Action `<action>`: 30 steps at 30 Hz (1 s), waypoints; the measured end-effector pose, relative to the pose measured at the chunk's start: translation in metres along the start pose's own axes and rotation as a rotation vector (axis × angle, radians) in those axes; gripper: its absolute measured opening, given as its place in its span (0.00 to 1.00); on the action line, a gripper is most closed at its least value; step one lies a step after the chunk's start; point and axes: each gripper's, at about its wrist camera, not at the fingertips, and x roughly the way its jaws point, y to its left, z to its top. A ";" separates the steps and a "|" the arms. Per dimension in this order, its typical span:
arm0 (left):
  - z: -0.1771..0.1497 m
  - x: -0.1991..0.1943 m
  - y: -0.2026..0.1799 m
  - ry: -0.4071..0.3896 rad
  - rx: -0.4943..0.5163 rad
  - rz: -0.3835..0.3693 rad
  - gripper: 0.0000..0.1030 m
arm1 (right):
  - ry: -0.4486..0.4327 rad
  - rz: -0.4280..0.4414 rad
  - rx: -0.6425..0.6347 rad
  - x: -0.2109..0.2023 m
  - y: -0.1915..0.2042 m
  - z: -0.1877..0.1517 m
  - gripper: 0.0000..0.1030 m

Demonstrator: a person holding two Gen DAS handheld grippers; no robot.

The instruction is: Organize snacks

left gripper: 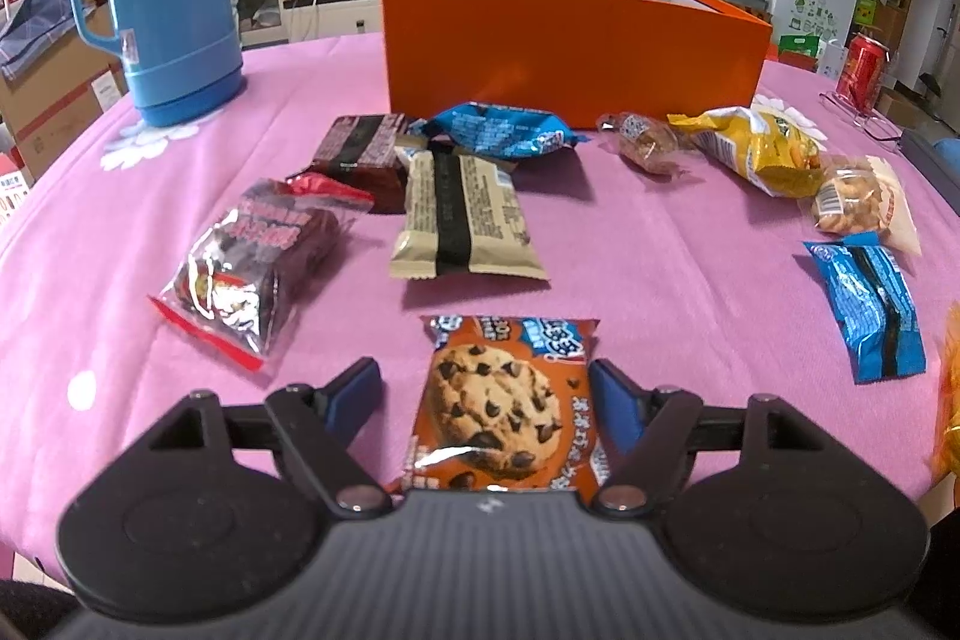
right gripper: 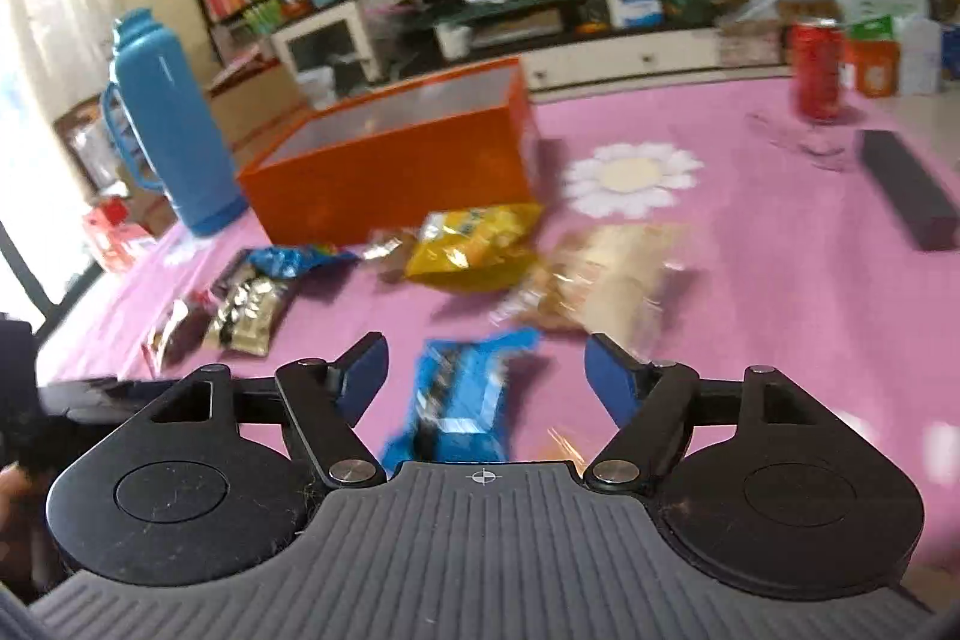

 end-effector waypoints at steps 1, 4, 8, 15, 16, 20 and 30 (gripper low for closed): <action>0.000 0.000 0.000 0.000 -0.003 -0.001 0.72 | 0.036 -0.029 0.007 -0.009 0.000 -0.003 0.61; 0.000 0.000 0.000 0.000 -0.011 0.001 0.72 | 0.121 -0.068 -0.002 -0.022 0.007 -0.022 0.62; 0.000 -0.002 0.001 0.002 -0.011 -0.010 0.72 | 0.191 -0.099 -0.022 -0.010 0.018 -0.045 0.62; 0.000 -0.003 0.005 0.000 -0.036 -0.029 0.72 | 0.192 -0.125 -0.085 0.020 0.038 -0.055 0.61; 0.000 -0.003 0.005 0.000 -0.033 -0.029 0.72 | 0.187 -0.130 -0.113 0.025 0.041 -0.054 0.60; 0.000 -0.003 0.005 -0.002 -0.033 -0.030 0.72 | 0.177 -0.181 -0.164 0.034 0.041 -0.046 0.55; 0.001 -0.002 0.007 -0.004 -0.046 -0.023 0.73 | 0.239 0.057 -0.037 0.040 0.075 -0.061 0.50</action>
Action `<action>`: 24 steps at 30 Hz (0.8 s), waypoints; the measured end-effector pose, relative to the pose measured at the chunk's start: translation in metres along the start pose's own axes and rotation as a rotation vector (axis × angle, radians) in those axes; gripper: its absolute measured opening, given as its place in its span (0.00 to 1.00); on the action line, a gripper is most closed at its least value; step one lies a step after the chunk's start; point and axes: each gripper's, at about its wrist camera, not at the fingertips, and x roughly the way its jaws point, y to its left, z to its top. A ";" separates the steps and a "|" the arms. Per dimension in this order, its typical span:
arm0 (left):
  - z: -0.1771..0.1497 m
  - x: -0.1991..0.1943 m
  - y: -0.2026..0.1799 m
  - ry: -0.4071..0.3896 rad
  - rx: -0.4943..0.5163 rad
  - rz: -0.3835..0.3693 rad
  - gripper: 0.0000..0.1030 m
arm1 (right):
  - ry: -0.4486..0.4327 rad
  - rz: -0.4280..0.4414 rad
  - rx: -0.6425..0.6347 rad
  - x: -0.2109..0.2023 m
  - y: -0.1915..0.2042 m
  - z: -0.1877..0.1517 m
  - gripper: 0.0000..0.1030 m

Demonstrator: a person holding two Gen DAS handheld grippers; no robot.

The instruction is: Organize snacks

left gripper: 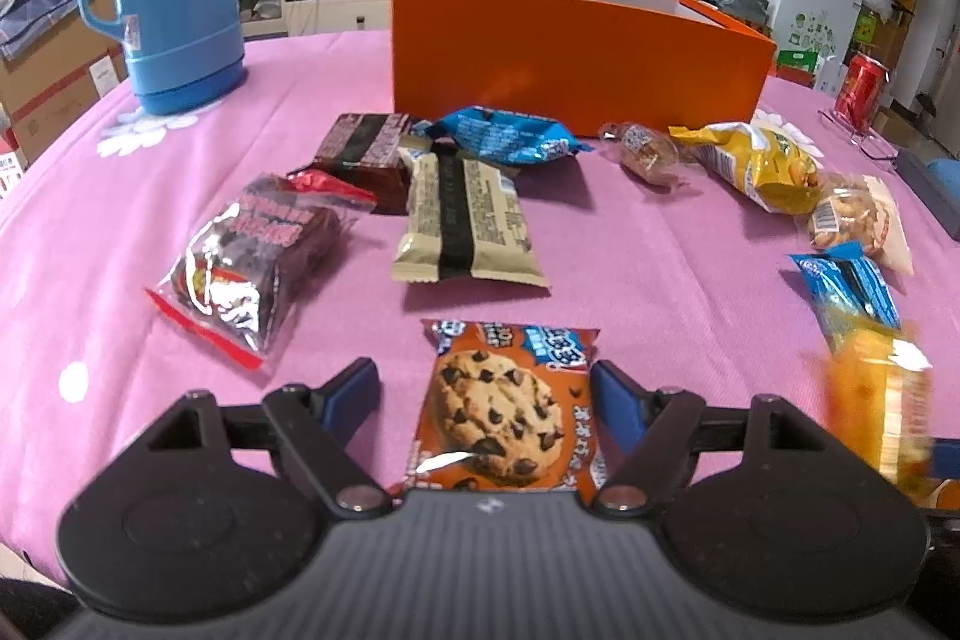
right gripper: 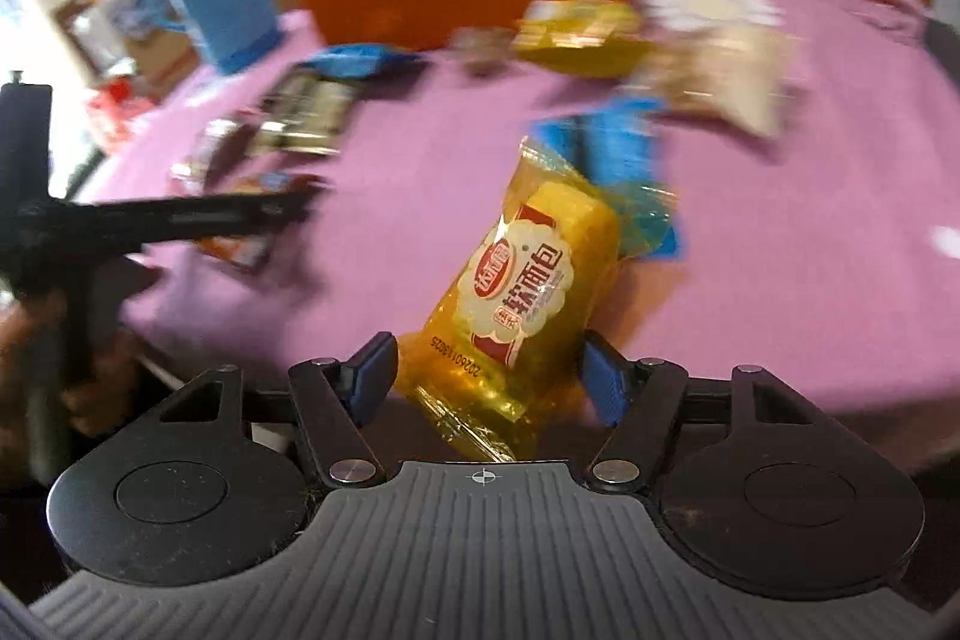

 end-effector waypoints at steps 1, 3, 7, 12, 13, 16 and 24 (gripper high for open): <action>0.000 0.000 0.002 -0.001 -0.008 0.001 0.73 | -0.004 0.024 -0.007 0.007 0.007 0.005 0.50; 0.001 0.000 0.006 -0.003 -0.020 0.005 0.73 | -0.019 0.050 -0.029 0.020 0.017 0.017 0.50; 0.003 0.004 0.006 -0.005 -0.007 0.033 0.73 | -0.050 0.042 -0.053 0.054 0.014 0.052 0.54; 0.002 0.006 0.002 -0.007 0.019 0.058 0.74 | -0.094 0.101 -0.011 0.049 -0.003 0.082 0.59; 0.002 0.006 0.002 -0.008 0.016 0.058 0.74 | -0.126 0.087 -0.003 0.036 -0.006 0.079 0.70; 0.002 0.005 0.002 -0.010 0.007 0.062 0.74 | -0.209 -0.102 -0.004 0.007 -0.018 0.064 0.76; -0.001 0.004 0.001 -0.015 0.014 0.071 0.78 | -0.092 -0.152 0.044 0.048 -0.035 0.064 0.73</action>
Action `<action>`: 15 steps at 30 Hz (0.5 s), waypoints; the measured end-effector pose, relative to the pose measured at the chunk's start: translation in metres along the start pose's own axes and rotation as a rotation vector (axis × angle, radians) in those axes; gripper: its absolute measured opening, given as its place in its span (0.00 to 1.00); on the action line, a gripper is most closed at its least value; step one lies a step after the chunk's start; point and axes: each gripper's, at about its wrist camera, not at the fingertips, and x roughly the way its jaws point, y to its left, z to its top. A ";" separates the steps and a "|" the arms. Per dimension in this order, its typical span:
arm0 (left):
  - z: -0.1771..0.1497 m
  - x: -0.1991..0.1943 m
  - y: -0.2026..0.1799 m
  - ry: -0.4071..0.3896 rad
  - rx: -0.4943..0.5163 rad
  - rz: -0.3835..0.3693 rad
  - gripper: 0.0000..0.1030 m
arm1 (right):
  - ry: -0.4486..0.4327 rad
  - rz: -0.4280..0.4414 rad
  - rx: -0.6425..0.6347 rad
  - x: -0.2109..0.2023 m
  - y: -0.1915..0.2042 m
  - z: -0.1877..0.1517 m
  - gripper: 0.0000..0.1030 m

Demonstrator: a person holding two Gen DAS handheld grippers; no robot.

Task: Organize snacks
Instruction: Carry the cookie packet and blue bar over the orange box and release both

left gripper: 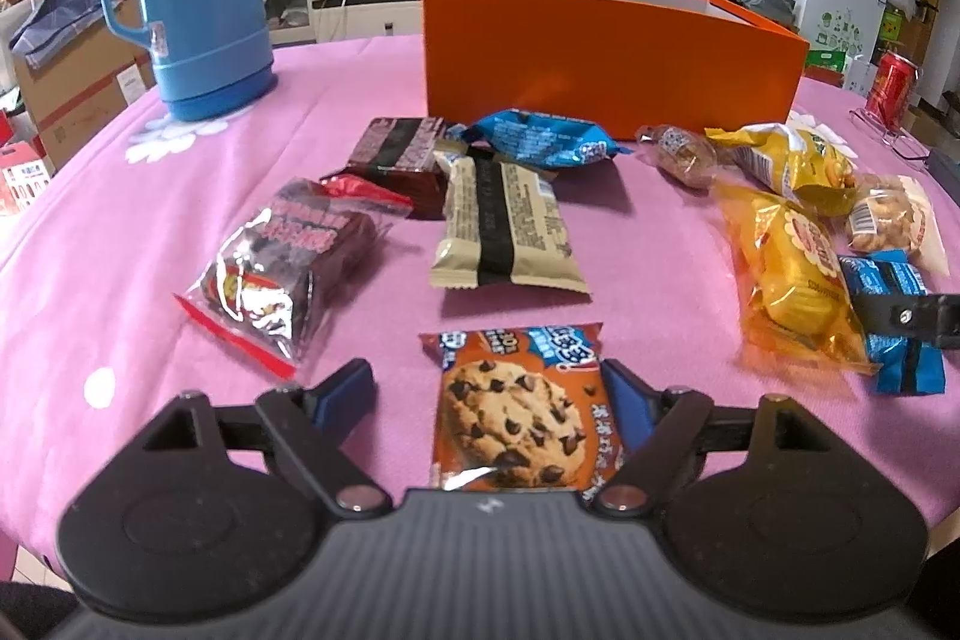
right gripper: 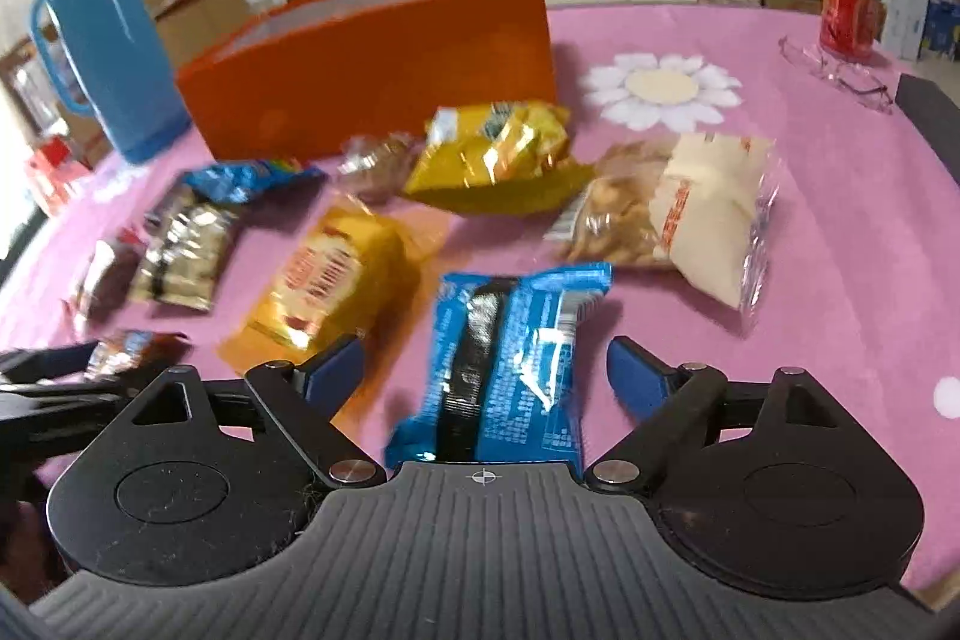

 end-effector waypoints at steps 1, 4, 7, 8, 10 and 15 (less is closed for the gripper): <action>0.000 0.000 0.000 -0.002 -0.001 0.002 0.78 | 0.001 0.008 0.010 0.002 0.000 -0.003 0.73; 0.001 0.001 -0.001 -0.002 -0.004 0.002 0.75 | -0.025 -0.024 -0.064 0.004 0.006 -0.009 0.65; 0.006 -0.004 -0.001 0.004 0.025 -0.038 0.42 | -0.052 -0.081 -0.176 -0.001 0.009 -0.019 0.30; 0.006 -0.005 0.000 0.011 0.021 -0.054 0.42 | -0.050 -0.057 -0.159 -0.004 0.006 -0.020 0.30; 0.004 -0.010 0.004 0.024 0.003 -0.067 0.42 | -0.037 -0.035 -0.129 -0.013 -0.001 -0.022 0.30; 0.030 -0.034 0.014 -0.024 -0.081 -0.139 0.42 | -0.098 0.054 -0.041 -0.052 -0.009 -0.014 0.30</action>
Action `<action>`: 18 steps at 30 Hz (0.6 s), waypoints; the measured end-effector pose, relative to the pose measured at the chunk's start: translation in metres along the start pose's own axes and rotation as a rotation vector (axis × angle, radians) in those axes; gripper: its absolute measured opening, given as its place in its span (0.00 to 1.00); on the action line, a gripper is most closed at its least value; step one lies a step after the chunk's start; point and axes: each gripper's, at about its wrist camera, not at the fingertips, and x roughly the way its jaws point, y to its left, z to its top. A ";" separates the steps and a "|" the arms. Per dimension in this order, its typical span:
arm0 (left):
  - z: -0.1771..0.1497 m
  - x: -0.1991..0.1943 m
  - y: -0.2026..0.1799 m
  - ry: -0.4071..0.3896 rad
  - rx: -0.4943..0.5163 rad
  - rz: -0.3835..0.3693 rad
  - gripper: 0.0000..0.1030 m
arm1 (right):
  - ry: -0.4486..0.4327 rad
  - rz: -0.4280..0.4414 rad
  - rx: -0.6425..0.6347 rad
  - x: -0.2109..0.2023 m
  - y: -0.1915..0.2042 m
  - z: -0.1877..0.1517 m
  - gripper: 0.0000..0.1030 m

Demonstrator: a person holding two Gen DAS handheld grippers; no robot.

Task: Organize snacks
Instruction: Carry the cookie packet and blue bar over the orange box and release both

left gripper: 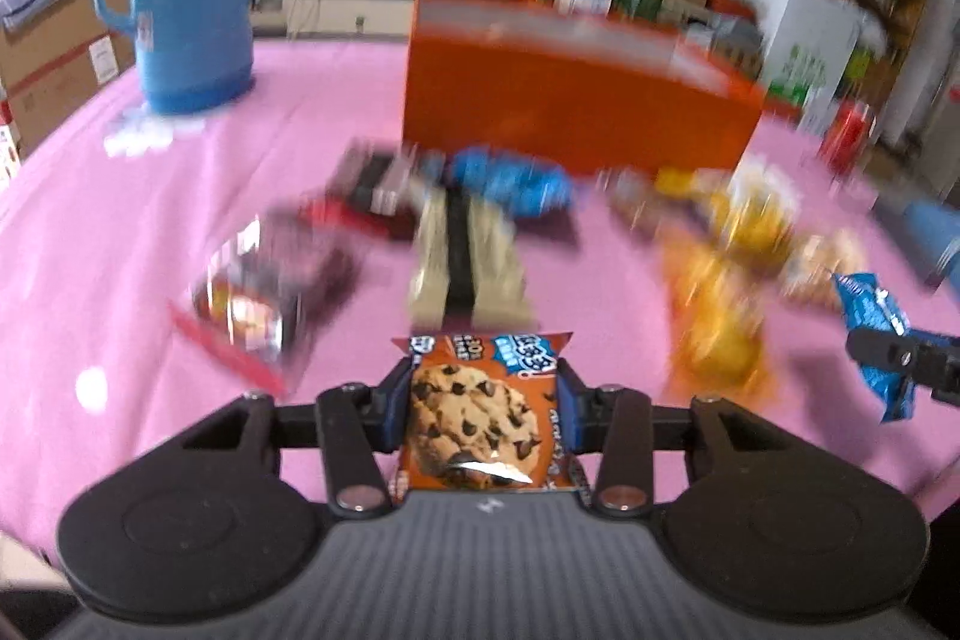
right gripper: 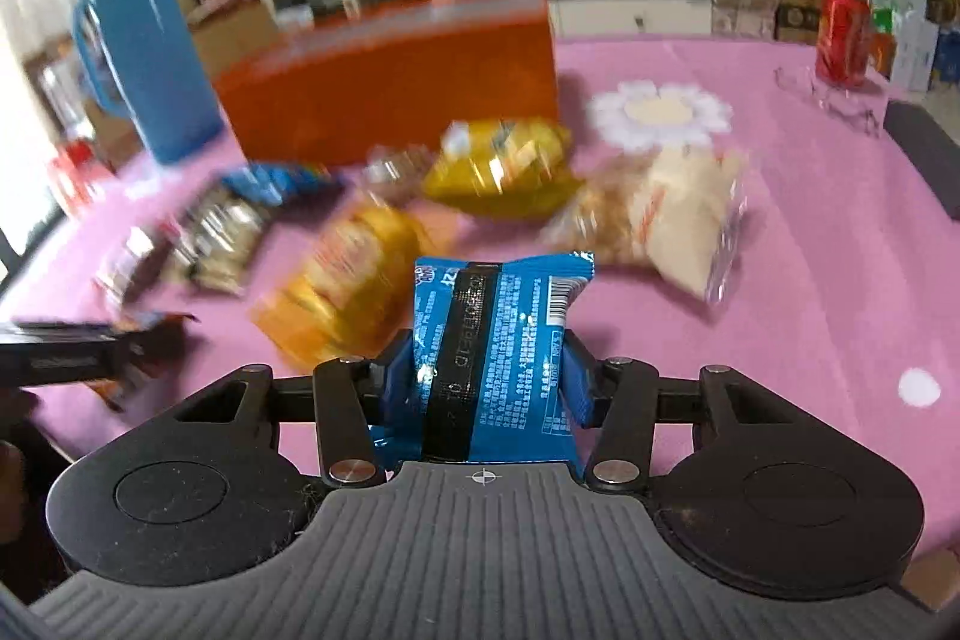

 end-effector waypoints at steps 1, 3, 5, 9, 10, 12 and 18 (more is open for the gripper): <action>0.011 -0.004 -0.002 -0.027 0.005 -0.011 0.42 | -0.021 0.014 -0.007 -0.006 0.003 0.008 0.30; 0.043 -0.007 -0.007 -0.085 0.016 -0.017 0.42 | -0.077 0.041 -0.038 -0.013 0.009 0.032 0.30; 0.076 0.000 -0.012 -0.133 0.029 -0.015 0.42 | -0.135 0.056 -0.066 -0.011 0.015 0.063 0.30; 0.137 0.040 -0.014 -0.174 0.010 -0.003 0.42 | -0.228 0.057 -0.095 0.026 0.022 0.134 0.30; 0.150 0.054 -0.013 -0.171 -0.004 -0.006 0.42 | -0.241 0.057 -0.094 0.040 0.023 0.149 0.30; 0.171 0.079 -0.011 -0.165 -0.024 -0.009 0.42 | -0.261 0.050 -0.090 0.073 0.026 0.179 0.30; 0.206 0.151 -0.014 -0.137 -0.012 0.049 0.55 | -0.185 0.038 -0.062 0.171 0.013 0.221 0.33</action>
